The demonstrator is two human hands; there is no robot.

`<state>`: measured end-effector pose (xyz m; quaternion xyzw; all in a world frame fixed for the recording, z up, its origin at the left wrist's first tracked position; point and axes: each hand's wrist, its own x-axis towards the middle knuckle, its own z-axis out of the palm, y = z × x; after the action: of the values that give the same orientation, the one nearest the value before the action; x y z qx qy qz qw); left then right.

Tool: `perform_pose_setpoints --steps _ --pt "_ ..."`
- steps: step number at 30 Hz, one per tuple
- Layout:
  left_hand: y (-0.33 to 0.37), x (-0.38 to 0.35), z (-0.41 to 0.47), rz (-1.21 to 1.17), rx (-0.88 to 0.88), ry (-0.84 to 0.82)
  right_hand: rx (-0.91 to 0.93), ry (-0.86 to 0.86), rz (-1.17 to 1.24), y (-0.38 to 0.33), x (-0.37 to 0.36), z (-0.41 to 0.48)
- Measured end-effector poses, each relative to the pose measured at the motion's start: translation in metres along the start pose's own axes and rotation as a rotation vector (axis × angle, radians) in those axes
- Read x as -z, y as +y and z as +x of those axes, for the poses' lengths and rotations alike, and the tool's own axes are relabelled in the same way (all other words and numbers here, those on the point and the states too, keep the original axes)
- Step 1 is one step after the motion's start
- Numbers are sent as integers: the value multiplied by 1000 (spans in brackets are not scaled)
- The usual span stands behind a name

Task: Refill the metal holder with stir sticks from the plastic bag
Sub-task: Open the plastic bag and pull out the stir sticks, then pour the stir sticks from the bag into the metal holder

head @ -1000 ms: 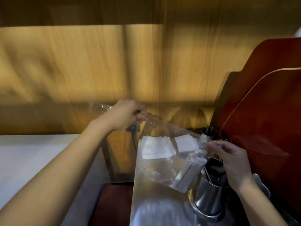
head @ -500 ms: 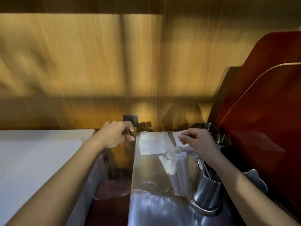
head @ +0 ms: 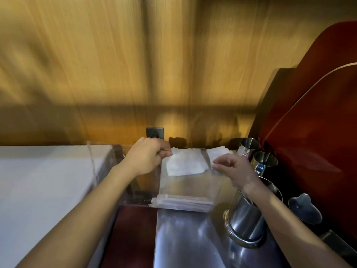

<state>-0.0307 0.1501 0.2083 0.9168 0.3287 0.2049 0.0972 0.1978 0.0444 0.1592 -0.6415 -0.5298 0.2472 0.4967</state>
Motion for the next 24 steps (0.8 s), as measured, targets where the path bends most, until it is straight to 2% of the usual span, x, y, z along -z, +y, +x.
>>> perform_pose_setpoints --steps 2,6,14,18,24 --pt "7 -1 2 33 -48 69 -47 -50 35 6 -1 -3" --pt "19 3 7 83 -87 220 18 77 134 4 4 -6" --pt "30 16 19 125 -91 235 86 125 217 -5 9 -9" --pt "37 30 26 140 -108 274 39 155 300 -6 10 -10" --pt "52 65 43 55 -34 267 -23 115 324 -7 8 -12"
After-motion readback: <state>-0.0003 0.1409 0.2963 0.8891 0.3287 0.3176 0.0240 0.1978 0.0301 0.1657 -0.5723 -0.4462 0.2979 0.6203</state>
